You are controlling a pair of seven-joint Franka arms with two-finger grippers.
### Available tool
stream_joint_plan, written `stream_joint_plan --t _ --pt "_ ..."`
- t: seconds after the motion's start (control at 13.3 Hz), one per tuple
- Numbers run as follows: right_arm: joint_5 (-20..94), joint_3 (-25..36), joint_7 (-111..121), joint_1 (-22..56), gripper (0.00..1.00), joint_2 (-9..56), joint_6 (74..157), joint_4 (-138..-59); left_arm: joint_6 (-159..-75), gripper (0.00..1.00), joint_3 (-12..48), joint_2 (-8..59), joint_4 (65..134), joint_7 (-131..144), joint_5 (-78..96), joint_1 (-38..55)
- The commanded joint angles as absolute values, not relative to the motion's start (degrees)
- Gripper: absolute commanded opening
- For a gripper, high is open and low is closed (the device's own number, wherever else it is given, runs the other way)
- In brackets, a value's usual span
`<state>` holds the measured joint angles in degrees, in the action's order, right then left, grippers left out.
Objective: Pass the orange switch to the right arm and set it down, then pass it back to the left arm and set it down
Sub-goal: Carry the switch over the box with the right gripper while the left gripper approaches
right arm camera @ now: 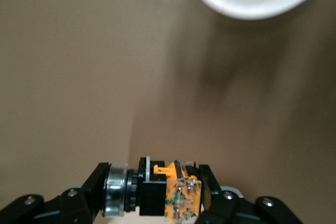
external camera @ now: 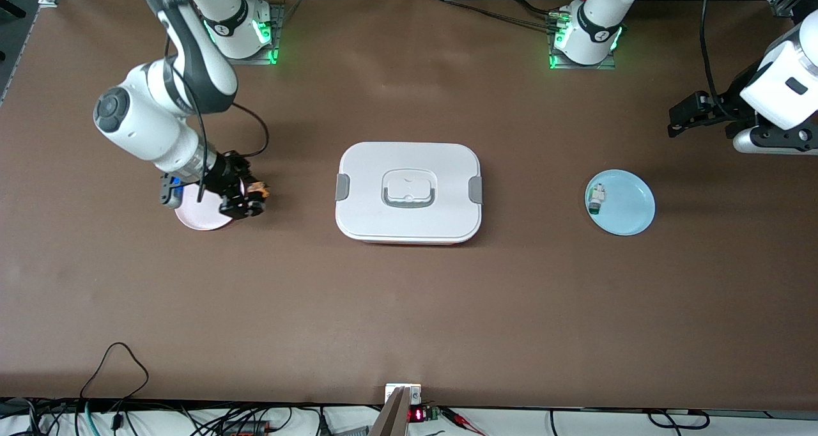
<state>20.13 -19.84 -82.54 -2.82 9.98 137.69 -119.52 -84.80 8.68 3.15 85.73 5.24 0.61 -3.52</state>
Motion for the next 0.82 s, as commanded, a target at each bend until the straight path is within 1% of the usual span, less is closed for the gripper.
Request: stream_joint_plan --t 0.0,0.15,0.3,0.45,0.6,0.75 --pt "26.9 -24.8 -82.9 -2.9 0.09 9.2 135.8 -115.2 -84.4 1.00 8.8 2.6 85.9 3.8 0.4 -4.0" --pt "31.8 -25.3 -82.9 -0.3 0.09 9.2 135.8 -111.7 -84.4 1.00 8.8 2.9 85.9 4.2 2.3 -3.9" --pt "32.7 -28.2 -82.8 0.5 0.09 9.7 136.0 -109.5 -83.2 1.00 8.9 3.3 86.0 4.4 5.9 -3.8" --pt "37.9 -31.8 -84.2 0.7 0.08 10.5 136.1 -105.8 -81.0 1.00 8.8 4.6 86.0 4.3 14.9 -4.0" --pt "42.2 -33.0 -84.6 2.2 0.08 11.5 136.3 -103.2 -78.2 1.00 8.5 6.3 86.0 4.5 25.9 -4.7" --pt "48.1 -34.1 -84.7 3.2 0.08 12.0 136.5 -100.5 -78.0 1.00 8.5 8.3 86.1 4.7 33.9 -5.5"
